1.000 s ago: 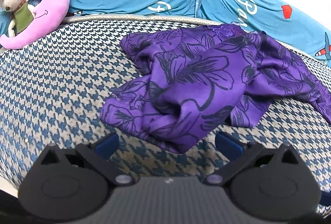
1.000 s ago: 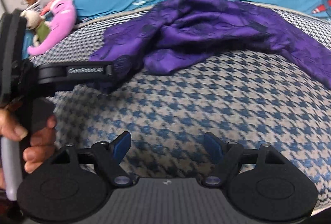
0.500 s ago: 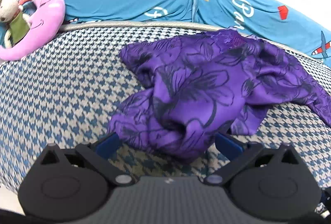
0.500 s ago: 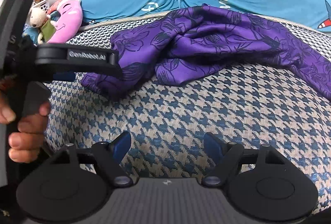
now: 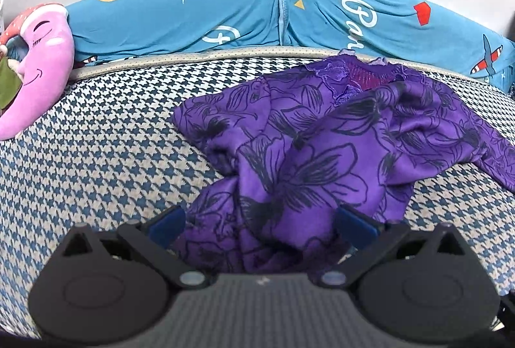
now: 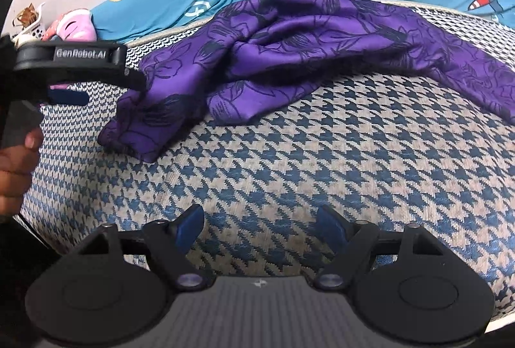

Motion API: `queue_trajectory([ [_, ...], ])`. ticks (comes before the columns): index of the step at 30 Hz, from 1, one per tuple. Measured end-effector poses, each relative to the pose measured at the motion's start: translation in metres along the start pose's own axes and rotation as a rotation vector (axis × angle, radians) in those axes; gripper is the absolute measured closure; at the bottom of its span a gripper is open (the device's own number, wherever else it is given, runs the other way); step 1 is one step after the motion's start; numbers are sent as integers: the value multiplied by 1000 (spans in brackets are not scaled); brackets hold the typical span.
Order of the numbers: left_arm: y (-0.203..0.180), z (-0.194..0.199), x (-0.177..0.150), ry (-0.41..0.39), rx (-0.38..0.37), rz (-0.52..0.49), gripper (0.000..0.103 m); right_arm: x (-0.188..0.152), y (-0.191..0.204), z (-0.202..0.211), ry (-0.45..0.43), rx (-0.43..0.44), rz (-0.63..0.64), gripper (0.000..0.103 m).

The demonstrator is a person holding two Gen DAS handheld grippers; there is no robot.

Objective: Fold clothes

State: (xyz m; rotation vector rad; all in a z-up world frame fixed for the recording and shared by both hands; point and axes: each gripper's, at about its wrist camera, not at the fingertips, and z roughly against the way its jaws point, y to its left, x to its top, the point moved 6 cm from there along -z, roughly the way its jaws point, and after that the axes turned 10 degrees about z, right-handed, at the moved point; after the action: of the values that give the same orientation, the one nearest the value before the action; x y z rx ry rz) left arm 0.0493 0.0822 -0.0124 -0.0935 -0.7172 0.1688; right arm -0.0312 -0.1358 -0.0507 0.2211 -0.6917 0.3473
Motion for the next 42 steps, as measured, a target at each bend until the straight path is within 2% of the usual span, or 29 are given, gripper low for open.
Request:
queue_trajectory([
  [4,9,-4,-7,57,-62,96,0,-1,-2,0,-10,-3,-9,25],
  [6,11,-3,-8,61,-74,112,0,-2,0,-2,-10,-10,5,24],
  [9,12,0,-9,37,-59,104,0,-2,4,-3,-11,-22,27,20],
  [14,9,3,-11,31,-82,82,0,-1,9,-7,-4,-33,51,11],
  [18,6,5,-13,28,-103,62,0,1,8,-6,-27,-32,21,12],
  [21,0,4,-17,37,-120,33,0,4,3,-4,-54,-19,-26,16],
  [29,-10,-9,-23,60,-95,5,0,15,-4,-2,-85,-21,-52,22],
  [30,-11,-10,-24,61,-90,4,0,15,-4,-3,-84,-21,-55,25],
  [33,-12,-16,-24,63,-63,-1,0,21,-4,-8,-74,-12,-37,38],
  [39,-13,-27,-23,61,2,-20,0,39,-4,-14,-96,3,31,43],
  [42,-9,-29,-20,45,40,-14,0,47,-6,-24,-105,19,4,43],
])
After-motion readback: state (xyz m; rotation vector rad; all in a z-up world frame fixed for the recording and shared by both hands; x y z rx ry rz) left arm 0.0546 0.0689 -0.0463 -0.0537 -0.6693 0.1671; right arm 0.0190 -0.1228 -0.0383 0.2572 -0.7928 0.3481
